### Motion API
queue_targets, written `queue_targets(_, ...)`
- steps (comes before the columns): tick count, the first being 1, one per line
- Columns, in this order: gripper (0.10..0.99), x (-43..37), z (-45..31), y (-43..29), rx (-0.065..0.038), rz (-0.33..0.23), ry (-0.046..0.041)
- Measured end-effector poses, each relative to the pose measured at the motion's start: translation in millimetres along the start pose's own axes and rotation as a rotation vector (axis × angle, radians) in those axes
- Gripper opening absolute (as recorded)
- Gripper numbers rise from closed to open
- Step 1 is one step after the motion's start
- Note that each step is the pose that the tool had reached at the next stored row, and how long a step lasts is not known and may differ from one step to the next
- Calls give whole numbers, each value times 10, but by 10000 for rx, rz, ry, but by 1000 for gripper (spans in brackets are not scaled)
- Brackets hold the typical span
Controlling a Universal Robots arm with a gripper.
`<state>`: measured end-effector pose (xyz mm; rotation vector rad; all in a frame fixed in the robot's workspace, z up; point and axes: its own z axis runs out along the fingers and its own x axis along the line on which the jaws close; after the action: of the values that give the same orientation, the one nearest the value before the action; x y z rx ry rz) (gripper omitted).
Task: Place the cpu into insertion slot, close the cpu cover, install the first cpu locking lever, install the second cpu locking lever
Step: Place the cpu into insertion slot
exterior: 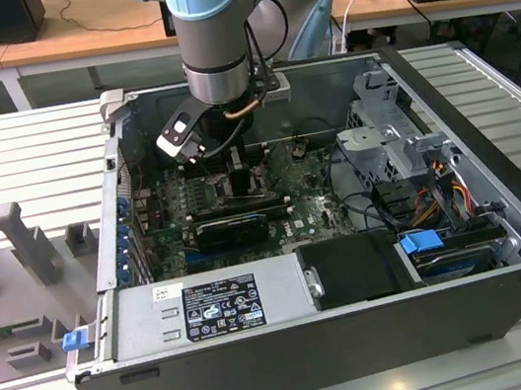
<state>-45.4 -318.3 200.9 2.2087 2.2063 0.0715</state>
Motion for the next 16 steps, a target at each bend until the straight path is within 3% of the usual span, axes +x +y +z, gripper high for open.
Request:
queue_targets(6, 600, 2, -92, 4, 10, 0, 1)
queue_targets(7, 588, 4, -170, 9, 45, 1, 1)
queue_targets(8, 455, 4, -204, 11, 56, 1, 0)
queue_targets(9, 157, 5, -221, 12, 58, 1, 1)
queue_targets(10, 106, 5, -235, 12, 58, 1, 0)
queue_targets(16, 106, 6, -275, 13, 57, 1, 1)
